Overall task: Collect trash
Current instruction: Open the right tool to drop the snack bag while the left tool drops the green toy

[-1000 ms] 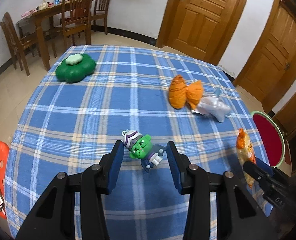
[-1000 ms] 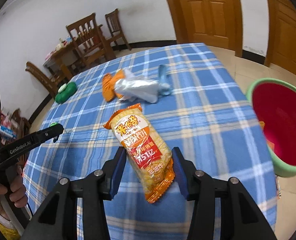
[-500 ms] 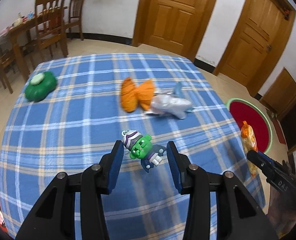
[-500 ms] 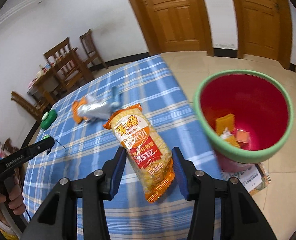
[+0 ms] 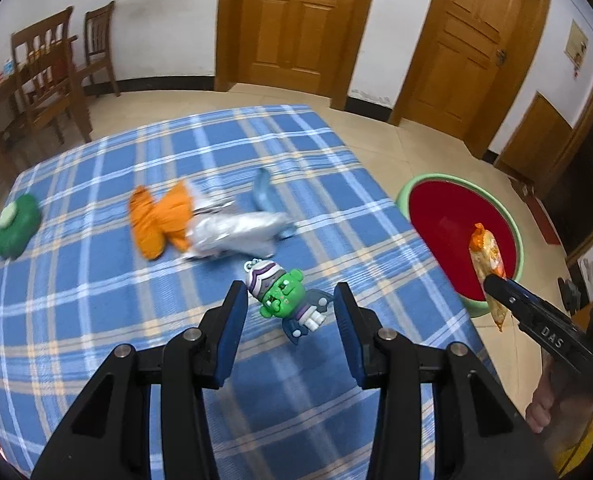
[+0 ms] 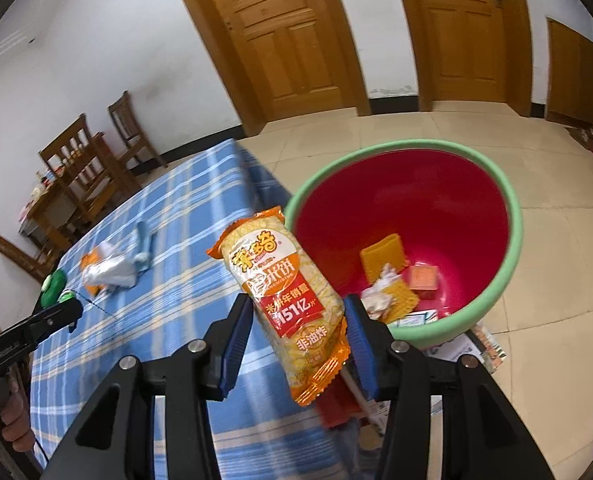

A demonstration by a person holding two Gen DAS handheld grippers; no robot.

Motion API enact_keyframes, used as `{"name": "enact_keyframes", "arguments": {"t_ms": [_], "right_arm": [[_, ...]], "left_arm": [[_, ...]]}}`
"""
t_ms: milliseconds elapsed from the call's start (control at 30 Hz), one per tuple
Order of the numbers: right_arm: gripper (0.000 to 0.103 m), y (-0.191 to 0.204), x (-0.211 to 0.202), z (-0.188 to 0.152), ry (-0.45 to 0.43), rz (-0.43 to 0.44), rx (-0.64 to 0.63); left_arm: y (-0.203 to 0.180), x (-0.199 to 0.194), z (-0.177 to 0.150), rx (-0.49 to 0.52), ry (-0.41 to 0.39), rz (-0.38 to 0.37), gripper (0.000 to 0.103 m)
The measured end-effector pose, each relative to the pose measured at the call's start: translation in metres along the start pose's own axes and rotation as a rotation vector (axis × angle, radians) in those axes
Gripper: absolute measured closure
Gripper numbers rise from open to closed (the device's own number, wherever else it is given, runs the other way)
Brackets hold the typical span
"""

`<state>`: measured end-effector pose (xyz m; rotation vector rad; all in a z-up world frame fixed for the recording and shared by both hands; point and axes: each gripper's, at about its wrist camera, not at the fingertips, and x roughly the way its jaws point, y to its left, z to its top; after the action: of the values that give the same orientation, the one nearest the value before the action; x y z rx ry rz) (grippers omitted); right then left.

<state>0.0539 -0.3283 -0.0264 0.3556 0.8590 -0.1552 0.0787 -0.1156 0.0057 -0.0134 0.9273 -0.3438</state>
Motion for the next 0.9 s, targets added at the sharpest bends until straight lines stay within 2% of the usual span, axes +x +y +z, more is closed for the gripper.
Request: {"name": "enact_keyframes", "arguments": {"t_ms": [267, 567, 900], "right_arm": [[0.052, -0.034, 0.013, 0.013, -0.004, -0.047, 0.057], [0.05, -0.068, 0.015, 0.026, -0.029, -0.062, 0.106], [0.05, -0.083, 0.001, 0.026, -0.072, -0.094, 0.127]], "left_arm": [[-0.038, 0.023, 0.021, 0.064, 0.018, -0.021, 0.058], [-0.082, 0.044, 0.038, 0.148, 0.033, -0.052, 0.058], [-0.136, 0.071, 0.047, 0.271, 0.056, -0.102, 0.058]]}}
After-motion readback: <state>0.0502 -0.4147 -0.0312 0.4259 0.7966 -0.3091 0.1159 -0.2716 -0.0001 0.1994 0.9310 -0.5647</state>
